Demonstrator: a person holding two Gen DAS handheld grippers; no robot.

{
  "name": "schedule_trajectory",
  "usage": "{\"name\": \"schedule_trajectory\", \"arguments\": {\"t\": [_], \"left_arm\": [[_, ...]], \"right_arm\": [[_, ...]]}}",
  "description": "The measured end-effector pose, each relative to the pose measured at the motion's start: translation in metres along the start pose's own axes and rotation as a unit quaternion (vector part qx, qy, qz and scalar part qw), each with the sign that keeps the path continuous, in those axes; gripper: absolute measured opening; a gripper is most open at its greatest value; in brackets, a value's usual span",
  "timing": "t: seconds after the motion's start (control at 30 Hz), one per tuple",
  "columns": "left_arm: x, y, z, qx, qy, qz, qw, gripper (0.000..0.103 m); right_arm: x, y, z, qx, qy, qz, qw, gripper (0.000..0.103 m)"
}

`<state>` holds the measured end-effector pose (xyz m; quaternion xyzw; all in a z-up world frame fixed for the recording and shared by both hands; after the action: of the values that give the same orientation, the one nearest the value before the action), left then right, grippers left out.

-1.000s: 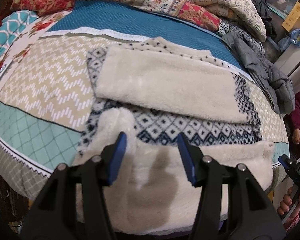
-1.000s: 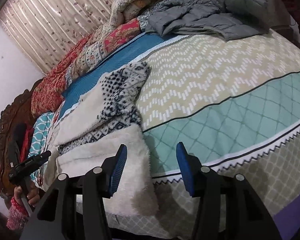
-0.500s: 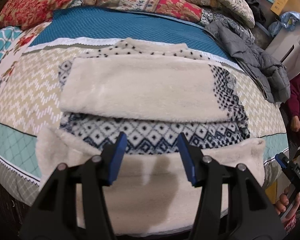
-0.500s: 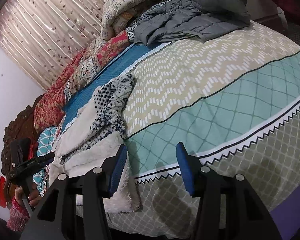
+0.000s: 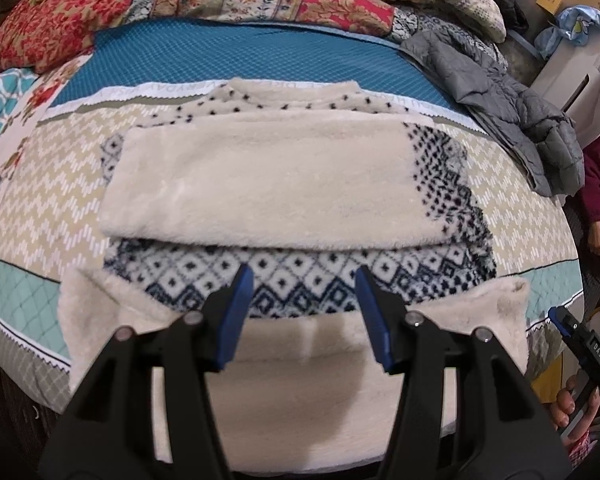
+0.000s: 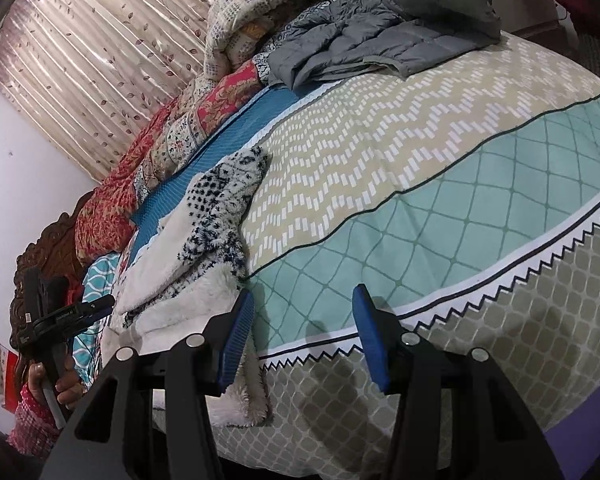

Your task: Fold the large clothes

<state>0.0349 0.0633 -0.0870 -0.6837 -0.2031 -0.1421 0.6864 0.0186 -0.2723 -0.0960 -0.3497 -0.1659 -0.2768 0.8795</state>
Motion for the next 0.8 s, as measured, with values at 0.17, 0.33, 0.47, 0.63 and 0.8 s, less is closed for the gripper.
{"name": "schedule_trajectory", "arguments": {"t": [0.17,0.33,0.47,0.63,0.8], "left_arm": [[-0.006,-0.003,0.018,-0.002,-0.014,-0.005,0.9999,0.05],[-0.015,-0.011,0.051,-0.001,-0.036,-0.017,0.9992,0.05],[-0.023,-0.019,0.082,-0.005,-0.064,-0.026,0.9976,0.05],[-0.038,-0.033,0.12,0.006,-0.084,-0.039,0.9957,0.051],[-0.053,-0.046,0.164,0.024,-0.106,-0.038,0.9933,0.054]], "right_arm": [[-0.005,0.006,0.014,0.001,-0.011,0.012,1.0,0.048],[-0.009,0.011,0.043,-0.001,-0.047,0.019,0.999,0.048],[-0.015,0.019,0.06,-0.001,-0.054,0.029,0.998,0.048],[-0.022,0.022,0.081,-0.006,-0.078,0.037,0.996,0.048],[-0.027,0.025,0.088,-0.012,-0.08,0.042,0.996,0.048]]}}
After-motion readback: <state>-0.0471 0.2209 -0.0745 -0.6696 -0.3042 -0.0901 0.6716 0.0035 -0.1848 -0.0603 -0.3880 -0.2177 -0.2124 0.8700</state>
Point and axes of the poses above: each gripper's, at about its wrist camera, not at the fingertips, and y roughly the way its jaws point, z to its left, x to its top, the point moved 7 cm from there along y, roughly the way its jaws point, and after that the axes turned 8 degrees about x, right-handed, at the moved point
